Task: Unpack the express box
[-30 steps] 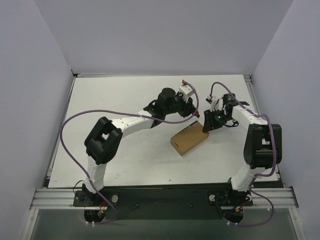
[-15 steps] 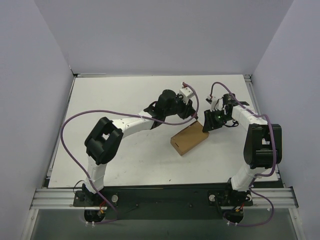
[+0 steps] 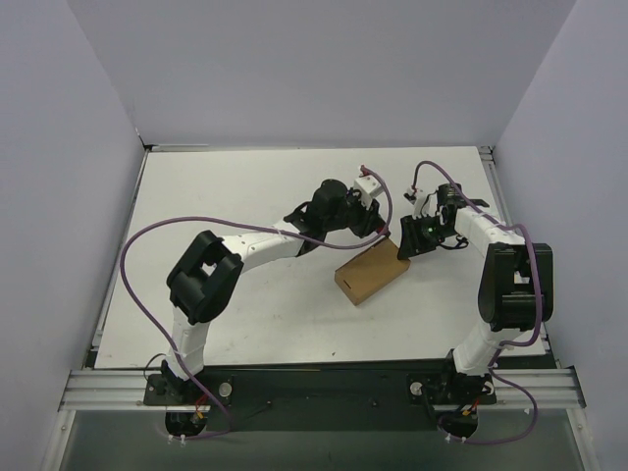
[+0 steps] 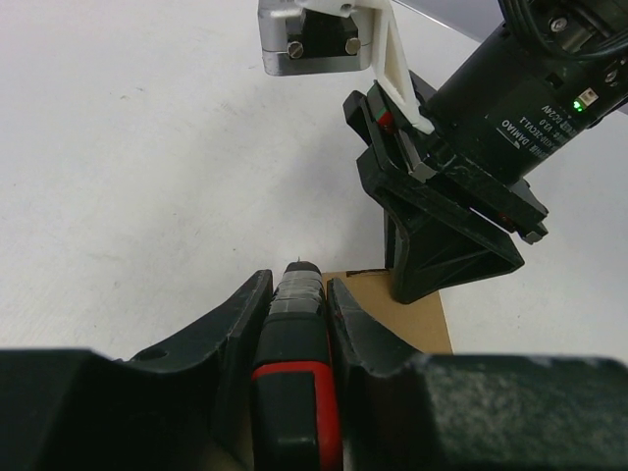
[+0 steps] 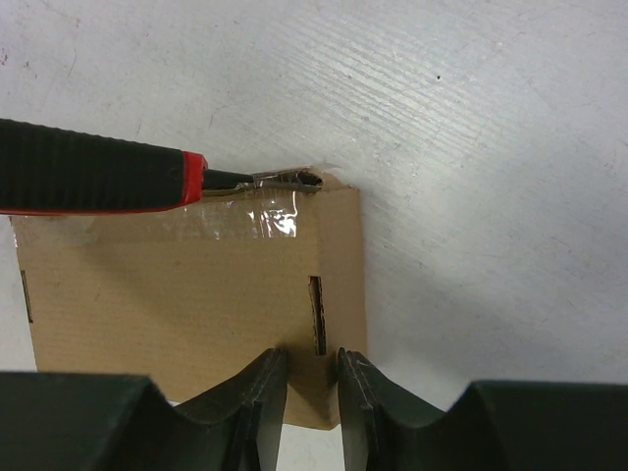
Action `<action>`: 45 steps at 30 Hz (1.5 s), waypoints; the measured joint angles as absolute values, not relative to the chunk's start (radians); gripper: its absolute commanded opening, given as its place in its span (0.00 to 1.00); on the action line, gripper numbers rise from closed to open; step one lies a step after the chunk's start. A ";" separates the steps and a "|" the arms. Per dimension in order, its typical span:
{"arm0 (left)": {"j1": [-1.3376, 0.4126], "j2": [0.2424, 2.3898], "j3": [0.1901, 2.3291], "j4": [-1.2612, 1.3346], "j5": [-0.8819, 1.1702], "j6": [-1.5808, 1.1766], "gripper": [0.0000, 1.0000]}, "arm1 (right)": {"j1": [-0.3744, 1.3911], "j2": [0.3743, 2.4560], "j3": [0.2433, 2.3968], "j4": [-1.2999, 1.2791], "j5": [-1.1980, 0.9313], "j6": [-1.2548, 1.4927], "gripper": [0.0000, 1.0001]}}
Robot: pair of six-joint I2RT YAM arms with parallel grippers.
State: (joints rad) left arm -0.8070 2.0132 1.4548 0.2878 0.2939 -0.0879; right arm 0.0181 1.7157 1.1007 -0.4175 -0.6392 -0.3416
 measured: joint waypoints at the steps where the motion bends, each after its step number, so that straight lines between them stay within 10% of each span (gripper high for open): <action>1: -0.809 2.013 1.452 0.288 0.292 -0.086 0.00 | 0.018 1.716 1.101 -0.418 -0.639 -0.342 0.27; 45: -0.811 1.960 1.398 0.274 0.288 -0.012 0.00 | 0.020 1.735 1.114 -0.424 -0.651 -0.338 0.26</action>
